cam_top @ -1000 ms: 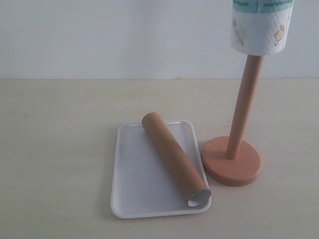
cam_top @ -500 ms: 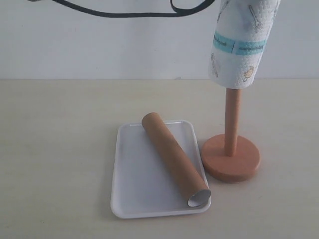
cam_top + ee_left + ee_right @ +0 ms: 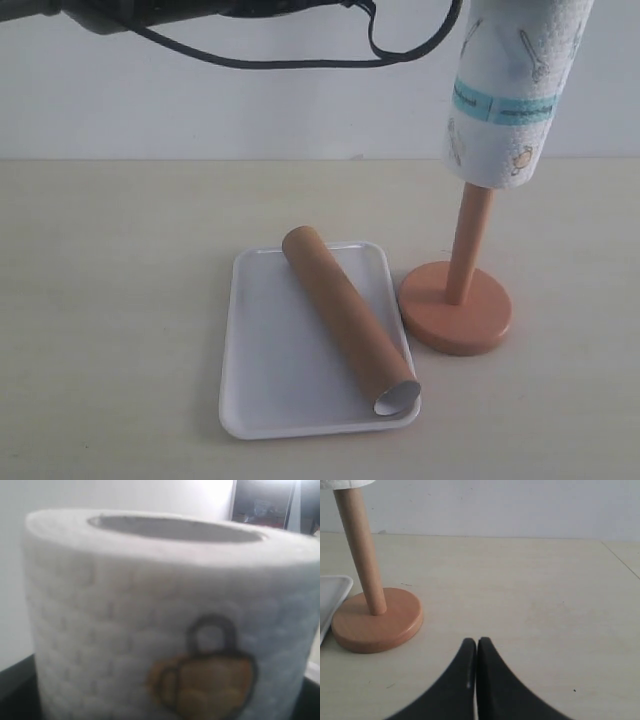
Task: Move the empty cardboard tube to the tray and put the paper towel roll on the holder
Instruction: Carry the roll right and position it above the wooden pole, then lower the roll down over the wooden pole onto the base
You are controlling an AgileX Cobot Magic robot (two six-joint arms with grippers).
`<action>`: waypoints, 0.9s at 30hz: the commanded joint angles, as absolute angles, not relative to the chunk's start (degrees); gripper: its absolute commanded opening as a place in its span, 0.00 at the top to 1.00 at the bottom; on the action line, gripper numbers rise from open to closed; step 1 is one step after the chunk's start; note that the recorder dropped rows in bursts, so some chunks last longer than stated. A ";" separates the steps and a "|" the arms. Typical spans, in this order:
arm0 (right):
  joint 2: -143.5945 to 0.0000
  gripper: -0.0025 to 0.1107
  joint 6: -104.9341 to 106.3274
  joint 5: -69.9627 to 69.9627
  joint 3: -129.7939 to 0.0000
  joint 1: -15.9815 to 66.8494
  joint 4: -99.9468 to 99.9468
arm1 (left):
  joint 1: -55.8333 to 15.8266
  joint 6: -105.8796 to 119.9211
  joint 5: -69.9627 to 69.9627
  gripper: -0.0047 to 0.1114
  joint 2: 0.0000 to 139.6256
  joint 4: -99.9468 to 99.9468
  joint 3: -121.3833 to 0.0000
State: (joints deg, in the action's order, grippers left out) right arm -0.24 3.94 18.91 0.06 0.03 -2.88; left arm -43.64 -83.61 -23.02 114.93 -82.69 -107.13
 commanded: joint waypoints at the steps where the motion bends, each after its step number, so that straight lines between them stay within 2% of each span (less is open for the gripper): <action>1: 0.00 0.98 3.79 18.70 0.00 0.16 -2.57 | -43.47 -81.25 -24.21 0.92 115.15 -79.88 -107.20; 6: 0.00 0.98 3.79 18.70 0.00 0.16 -2.57 | -43.47 -78.80 -25.10 0.92 116.95 -77.86 -107.20; 11: 0.00 0.98 3.79 18.70 0.00 0.16 -2.57 | -43.47 -69.84 -26.15 0.92 117.93 -67.24 -106.47; 27: 0.00 0.98 3.79 18.70 0.00 0.16 -2.57 | -42.20 -55.28 -31.98 0.92 117.93 -52.58 -93.25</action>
State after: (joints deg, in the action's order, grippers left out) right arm -0.24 3.94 18.91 0.06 0.03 -2.88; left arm -42.72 -56.45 -29.24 118.53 -56.29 -94.97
